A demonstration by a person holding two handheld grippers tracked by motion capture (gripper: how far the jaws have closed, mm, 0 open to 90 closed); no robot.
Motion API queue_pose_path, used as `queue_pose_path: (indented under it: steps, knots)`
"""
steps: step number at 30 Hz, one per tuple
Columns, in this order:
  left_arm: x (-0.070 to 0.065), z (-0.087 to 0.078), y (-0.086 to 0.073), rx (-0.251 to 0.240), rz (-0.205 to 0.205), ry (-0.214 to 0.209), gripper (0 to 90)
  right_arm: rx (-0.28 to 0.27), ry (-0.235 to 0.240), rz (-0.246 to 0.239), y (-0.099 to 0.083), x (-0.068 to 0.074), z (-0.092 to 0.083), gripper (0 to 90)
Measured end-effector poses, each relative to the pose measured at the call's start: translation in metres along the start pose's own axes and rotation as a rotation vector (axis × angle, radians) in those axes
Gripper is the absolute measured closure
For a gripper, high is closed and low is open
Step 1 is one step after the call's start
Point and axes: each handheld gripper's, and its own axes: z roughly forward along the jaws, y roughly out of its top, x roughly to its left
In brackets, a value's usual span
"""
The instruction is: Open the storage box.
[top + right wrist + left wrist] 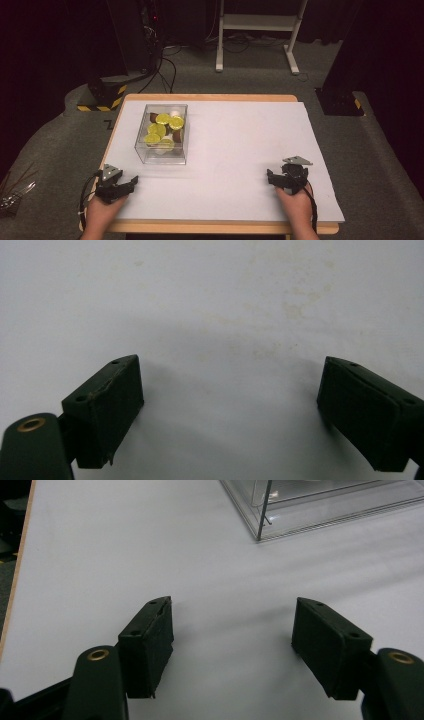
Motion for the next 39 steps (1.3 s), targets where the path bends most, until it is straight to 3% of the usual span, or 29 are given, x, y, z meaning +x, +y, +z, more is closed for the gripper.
queue_pose_path:
  steps: [39]
  knots:
    - [-0.0006, 0.0001, 0.0001, 0.003, 0.002, 0.002, 32.9, -0.003, 0.002, 0.004, -0.0008, -0.0002, -0.0002, 11.3]
